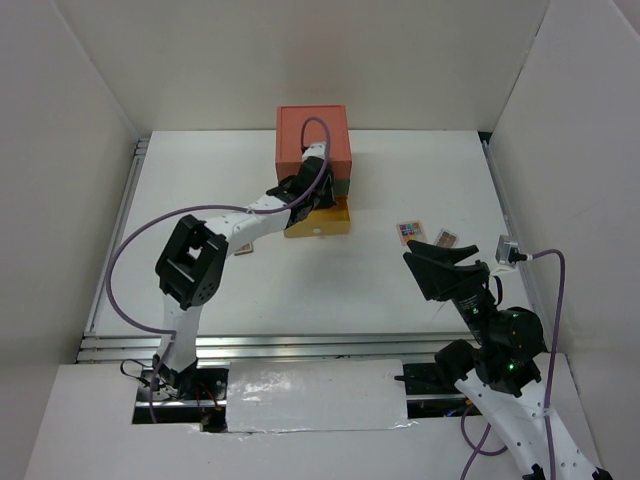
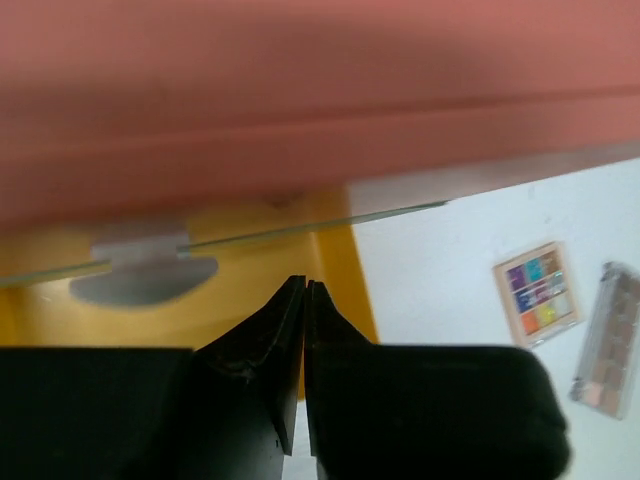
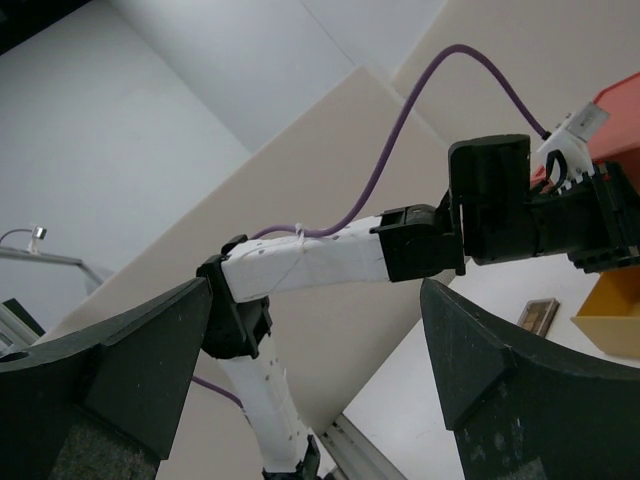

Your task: Organize the makeup

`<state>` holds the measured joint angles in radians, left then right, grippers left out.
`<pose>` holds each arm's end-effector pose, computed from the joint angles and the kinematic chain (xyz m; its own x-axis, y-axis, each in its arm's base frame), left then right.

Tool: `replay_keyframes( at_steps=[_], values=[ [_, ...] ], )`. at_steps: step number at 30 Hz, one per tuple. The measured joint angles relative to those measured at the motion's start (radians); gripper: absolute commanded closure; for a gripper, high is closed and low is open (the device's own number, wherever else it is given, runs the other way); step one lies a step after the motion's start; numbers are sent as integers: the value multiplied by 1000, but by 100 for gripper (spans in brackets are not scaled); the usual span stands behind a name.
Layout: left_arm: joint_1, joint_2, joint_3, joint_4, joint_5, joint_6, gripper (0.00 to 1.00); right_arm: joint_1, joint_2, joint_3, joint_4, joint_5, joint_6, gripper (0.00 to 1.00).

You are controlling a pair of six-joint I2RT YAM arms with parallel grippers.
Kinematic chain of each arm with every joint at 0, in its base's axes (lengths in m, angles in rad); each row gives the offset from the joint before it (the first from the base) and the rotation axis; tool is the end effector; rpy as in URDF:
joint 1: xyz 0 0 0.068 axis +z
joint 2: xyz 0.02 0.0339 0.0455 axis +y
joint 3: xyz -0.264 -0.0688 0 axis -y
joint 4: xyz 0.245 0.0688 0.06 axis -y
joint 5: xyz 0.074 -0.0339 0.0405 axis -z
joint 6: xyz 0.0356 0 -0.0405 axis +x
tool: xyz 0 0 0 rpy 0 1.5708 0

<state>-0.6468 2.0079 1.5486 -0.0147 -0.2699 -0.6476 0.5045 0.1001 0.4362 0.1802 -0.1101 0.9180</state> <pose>0.3842 -0.2783 0.2484 -0.5267 -0.3309 -0.7830 0.0925 0.8934 -0.4397 0.0541 0.0343 0.3313 -0.1856 0.7995 -0.5713 -0.6859 0.3109 0.6579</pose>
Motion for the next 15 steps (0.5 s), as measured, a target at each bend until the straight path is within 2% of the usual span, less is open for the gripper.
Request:
replay_keyframes(
  at_steps=[6,13,15],
  values=[
    [14,84,115,-128,51,75,85,0,0,0,0,0,-3,8],
    [13,234,383,-311,132,196,68,0,0,0,0,-2,-3,8],
    [11,250,409,-332,137,216,69,0,0,0,0,-3,-3,8]
  ],
)
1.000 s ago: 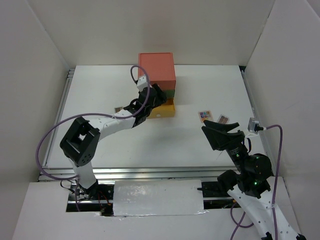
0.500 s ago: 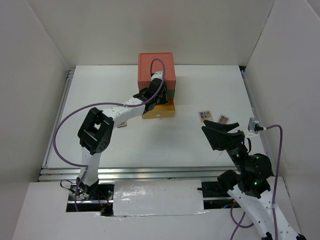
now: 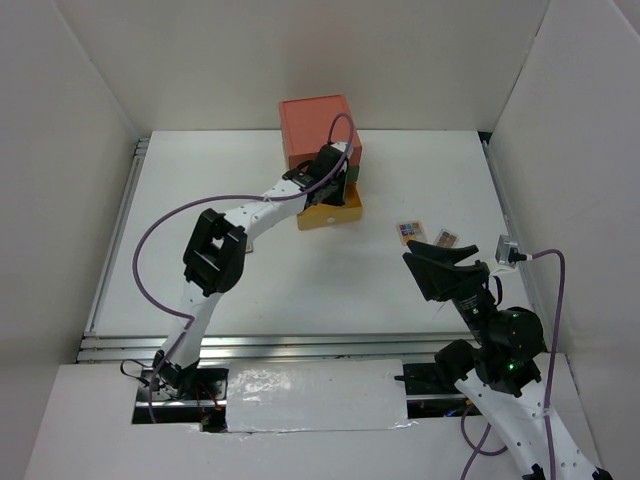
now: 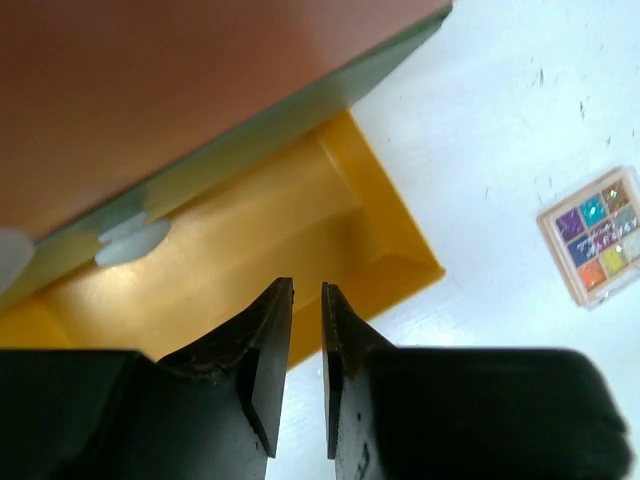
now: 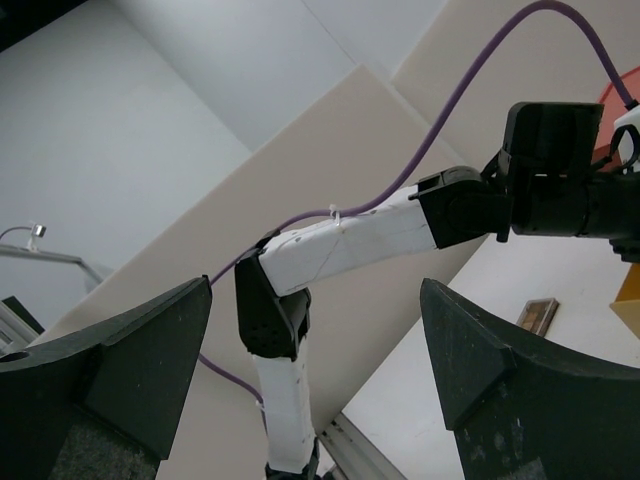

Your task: Organize the makeup

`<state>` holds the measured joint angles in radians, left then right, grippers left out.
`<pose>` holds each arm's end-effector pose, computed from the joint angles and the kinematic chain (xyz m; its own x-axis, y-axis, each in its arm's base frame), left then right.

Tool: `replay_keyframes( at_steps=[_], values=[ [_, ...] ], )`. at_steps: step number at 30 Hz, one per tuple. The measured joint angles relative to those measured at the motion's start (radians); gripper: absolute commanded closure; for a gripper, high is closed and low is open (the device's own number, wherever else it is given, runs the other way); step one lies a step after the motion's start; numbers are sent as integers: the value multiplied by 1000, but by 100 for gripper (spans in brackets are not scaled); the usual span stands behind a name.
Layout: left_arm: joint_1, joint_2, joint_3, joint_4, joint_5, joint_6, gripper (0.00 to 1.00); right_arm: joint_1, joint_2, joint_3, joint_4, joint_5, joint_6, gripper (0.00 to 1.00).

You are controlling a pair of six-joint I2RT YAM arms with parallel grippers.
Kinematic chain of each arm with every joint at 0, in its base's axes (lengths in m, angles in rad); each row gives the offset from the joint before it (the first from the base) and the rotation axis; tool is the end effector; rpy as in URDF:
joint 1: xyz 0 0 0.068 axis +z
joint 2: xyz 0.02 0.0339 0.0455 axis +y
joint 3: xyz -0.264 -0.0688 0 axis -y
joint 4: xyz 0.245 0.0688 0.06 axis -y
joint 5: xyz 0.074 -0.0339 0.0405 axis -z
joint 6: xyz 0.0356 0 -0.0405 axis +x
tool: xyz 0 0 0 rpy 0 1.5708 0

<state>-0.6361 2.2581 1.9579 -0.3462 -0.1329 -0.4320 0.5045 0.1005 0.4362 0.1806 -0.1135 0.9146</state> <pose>0.4263 -0.3090 0.2366 -0.6509 -0.0352 -0.7583 0.2546 0.9310 -0.2617 0.0541 0.0345 0.3313 -0.1852 0.7970 -0.5749 -0.6880 0.3125 0.6549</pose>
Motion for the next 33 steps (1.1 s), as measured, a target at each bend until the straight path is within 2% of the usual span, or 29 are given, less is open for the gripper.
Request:
replay_keyframes(
  at_steps=[3,9,13,17,19,25,31,33],
  values=[
    [0,-3,-7,-8,-2,19,69,0,0,0,0,0,0,8],
    [0,-74,-164,41,-50,38,67,0,0,0,8,-4,0,8],
    [0,-73,-207,53,-87,48,67,0,0,-1,21,-7,1,8],
    [-2,-76,-266,103,-97,61,61,0,0,-3,34,-8,1,8],
    [-2,-76,-293,101,-95,64,55,0,0,-4,37,-8,0,8],
    [-3,-90,-326,85,-72,71,52,0,0,-5,44,-9,1,9],
    [-4,-160,-375,94,-101,63,42,0,0,-6,45,-16,4,9],
    [-4,-186,-392,115,-109,60,36,0,2,-7,48,-18,4,9]
  ],
)
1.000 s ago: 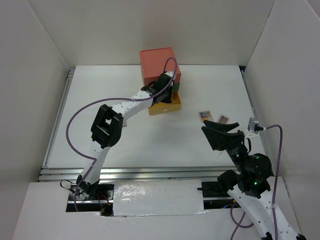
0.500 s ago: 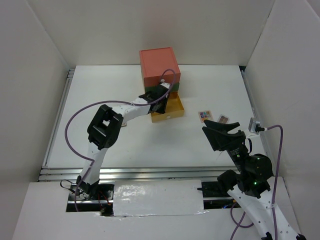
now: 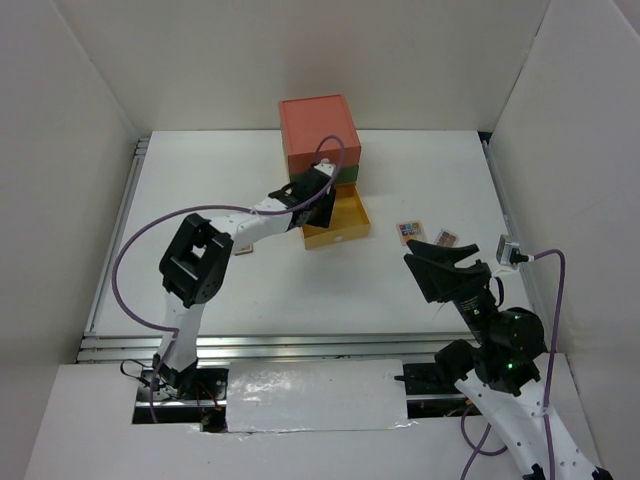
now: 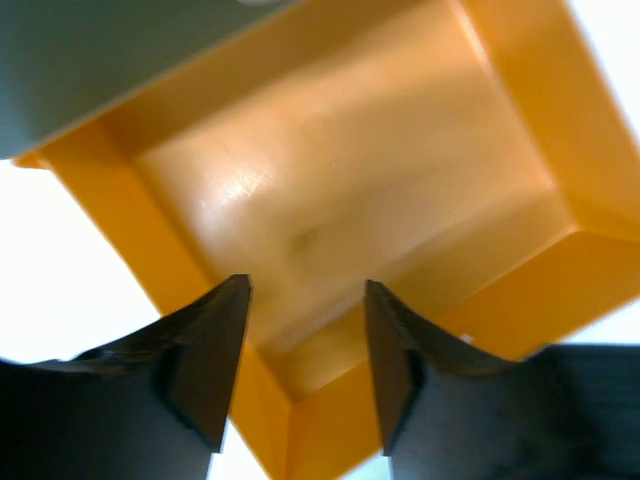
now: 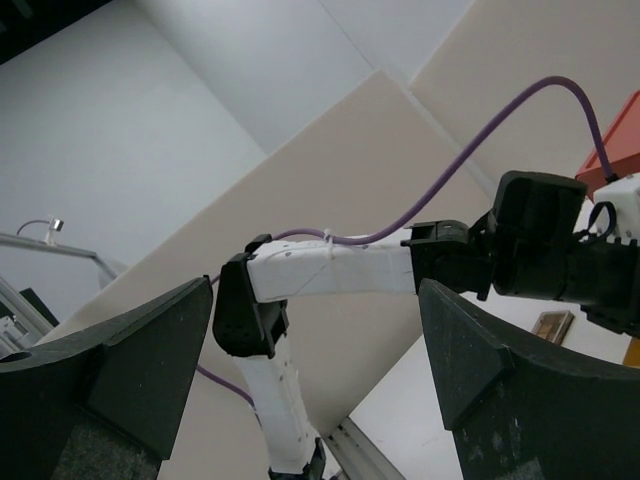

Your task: Organize the makeup

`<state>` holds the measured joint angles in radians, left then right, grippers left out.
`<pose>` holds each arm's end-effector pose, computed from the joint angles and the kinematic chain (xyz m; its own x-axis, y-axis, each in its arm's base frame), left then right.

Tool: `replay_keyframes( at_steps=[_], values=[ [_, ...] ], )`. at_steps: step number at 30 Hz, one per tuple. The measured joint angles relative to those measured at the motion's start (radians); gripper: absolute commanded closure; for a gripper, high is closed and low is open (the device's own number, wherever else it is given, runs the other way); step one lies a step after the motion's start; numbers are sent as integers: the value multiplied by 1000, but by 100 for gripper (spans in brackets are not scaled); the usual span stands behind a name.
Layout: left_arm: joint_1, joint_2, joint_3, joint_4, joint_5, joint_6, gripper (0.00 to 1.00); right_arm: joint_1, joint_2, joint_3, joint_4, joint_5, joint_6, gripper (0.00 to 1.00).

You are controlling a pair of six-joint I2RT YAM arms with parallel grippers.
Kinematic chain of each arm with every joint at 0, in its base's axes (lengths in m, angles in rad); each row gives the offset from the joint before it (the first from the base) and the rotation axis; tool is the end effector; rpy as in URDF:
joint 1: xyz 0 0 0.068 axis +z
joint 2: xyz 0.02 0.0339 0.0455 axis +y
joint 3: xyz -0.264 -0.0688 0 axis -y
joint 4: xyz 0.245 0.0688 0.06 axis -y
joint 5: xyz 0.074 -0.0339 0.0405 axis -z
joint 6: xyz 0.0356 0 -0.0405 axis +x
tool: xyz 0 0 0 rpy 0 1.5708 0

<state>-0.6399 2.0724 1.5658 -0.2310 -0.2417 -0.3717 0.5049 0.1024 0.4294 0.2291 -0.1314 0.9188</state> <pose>0.3826 -0.2742 0.2056 -0.6616 0.0529 -0.7480 0.2118 0.9701 -0.1188 0.0528 0.0345 0.3337 -0.1783 0.8018 -0.5703 -0.7173 0.2909 0.6331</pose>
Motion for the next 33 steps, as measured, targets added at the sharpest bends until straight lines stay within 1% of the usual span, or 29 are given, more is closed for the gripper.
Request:
replay_keyframes(
  at_steps=[2,4,5,7,9,10,11,12,15,17,20,22,26,33],
  values=[
    [0,-32,-25,26,-3,-3,30,0,3,-3,5,-4,0,9],
    [-2,-75,-51,50,-4,-6,27,0,8,-6,10,-7,0,9],
    [-3,-98,-66,67,-5,-9,23,0,13,-7,13,-8,0,9],
    [-7,-154,-100,101,-7,-23,21,0,21,-9,17,-14,0,9],
    [-13,-233,-158,150,-30,-53,15,0,30,-10,20,-23,-3,9],
    [-16,-277,-188,166,-46,-76,7,0,36,-10,22,-29,-7,6],
    [-19,-325,-222,175,-81,-118,2,0,43,-10,22,-34,-15,3],
    [-21,-368,-246,171,-111,-147,1,0,51,-8,22,-40,-21,0],
    [-6,-476,-298,125,-200,-284,1,0,108,27,0,-61,-55,0],
    [24,-509,-315,76,-243,-365,1,2,187,83,-25,-85,-79,0],
    [80,-505,-327,-21,-288,-465,1,2,300,161,-63,-115,-99,0],
    [120,-487,-343,-97,-311,-517,1,2,354,185,-73,-133,-102,0],
    [172,-425,-363,-187,-317,-563,1,3,404,188,-104,-167,-103,0],
    [255,-354,-417,-211,-298,-573,1,3,425,188,-103,-210,-106,0]
  ],
)
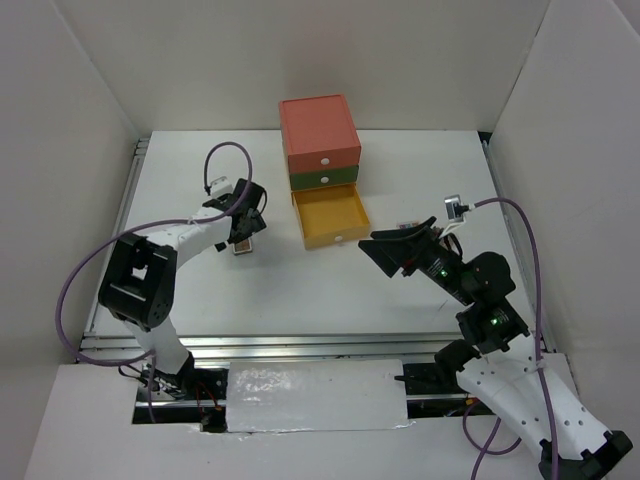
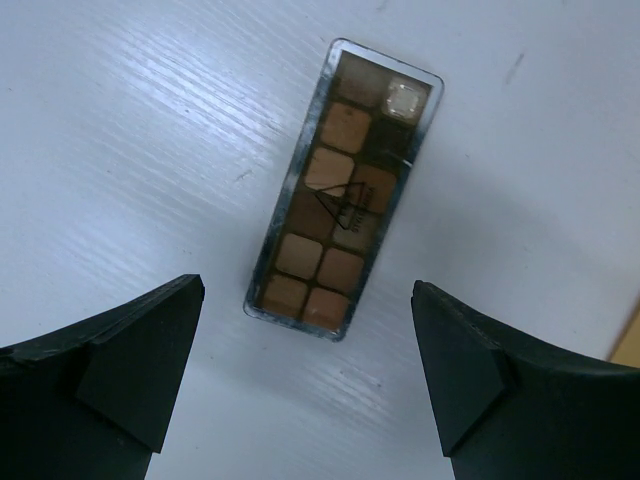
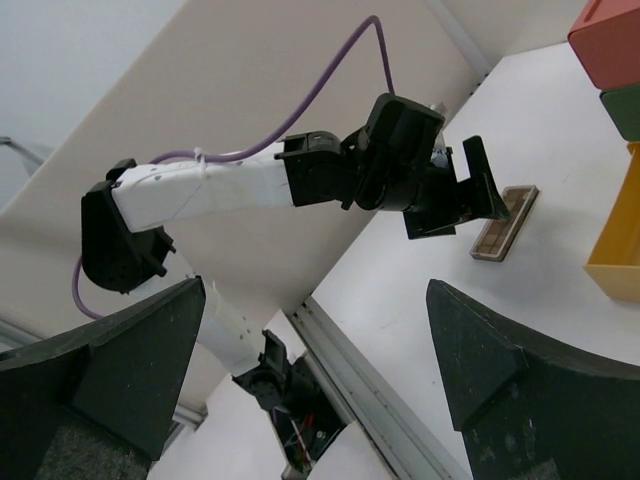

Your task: Organize the makeup

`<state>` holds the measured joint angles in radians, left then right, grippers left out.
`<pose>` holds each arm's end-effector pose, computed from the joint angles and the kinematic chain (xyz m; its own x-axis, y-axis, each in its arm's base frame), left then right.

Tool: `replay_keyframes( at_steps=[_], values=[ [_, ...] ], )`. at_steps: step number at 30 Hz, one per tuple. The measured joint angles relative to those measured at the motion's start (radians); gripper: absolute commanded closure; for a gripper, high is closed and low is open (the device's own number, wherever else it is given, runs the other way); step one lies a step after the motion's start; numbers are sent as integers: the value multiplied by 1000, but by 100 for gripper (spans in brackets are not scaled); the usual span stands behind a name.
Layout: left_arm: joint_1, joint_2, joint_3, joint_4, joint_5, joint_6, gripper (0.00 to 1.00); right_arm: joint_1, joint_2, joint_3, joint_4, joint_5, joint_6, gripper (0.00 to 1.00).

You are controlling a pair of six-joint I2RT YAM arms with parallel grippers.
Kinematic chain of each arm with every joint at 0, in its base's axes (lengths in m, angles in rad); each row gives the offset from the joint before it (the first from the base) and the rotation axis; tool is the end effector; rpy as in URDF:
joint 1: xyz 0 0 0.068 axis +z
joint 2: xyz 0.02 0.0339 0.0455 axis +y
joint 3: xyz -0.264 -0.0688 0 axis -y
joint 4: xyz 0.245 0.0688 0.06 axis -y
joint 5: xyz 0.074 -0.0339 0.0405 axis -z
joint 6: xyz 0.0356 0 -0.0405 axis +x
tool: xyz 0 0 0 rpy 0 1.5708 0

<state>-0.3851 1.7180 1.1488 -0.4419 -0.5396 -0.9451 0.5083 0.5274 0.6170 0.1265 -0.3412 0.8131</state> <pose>0.3340 -0.1156 0.2045 -0.5163 -0.5411 -0.6639 -0.5959 0.7837 -0.1754 0.1126 0.0764 0.3511 -0.4118 0.5542 -0.7234 -0.6475 0.3806 0.6602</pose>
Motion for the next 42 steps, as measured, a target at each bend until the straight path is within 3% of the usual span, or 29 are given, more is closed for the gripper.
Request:
replay_keyframes(
  at_steps=[5,10,13,14,16,20,23,26,29,36,42],
  values=[
    [36,36,-3,21,18,14,1,0,5,0,3,-11,0,0],
    [51,96,-6,62,55,38,8,0,5,0,16,-15,0,0],
    [56,128,-8,85,66,51,33,0,5,0,18,-15,0,0],
    [56,128,-8,91,67,54,53,0,5,0,19,-15,1,0],
    [57,126,-12,104,68,58,61,2,4,0,23,-15,1,0],
    [58,104,-50,146,72,57,89,5,-7,-2,30,-14,1,0],
    [56,60,-100,182,93,74,100,6,-25,-2,30,-11,-1,0],
    [24,-31,-178,196,100,108,100,6,-40,-2,30,-1,-8,0],
    [-82,-170,-222,219,63,187,100,6,-45,-2,26,21,-27,0],
    [-305,-397,-271,500,-16,488,100,6,-68,-2,-31,110,-77,0],
    [-359,-344,-237,698,81,789,100,6,-105,26,-79,194,-119,0]
  ],
)
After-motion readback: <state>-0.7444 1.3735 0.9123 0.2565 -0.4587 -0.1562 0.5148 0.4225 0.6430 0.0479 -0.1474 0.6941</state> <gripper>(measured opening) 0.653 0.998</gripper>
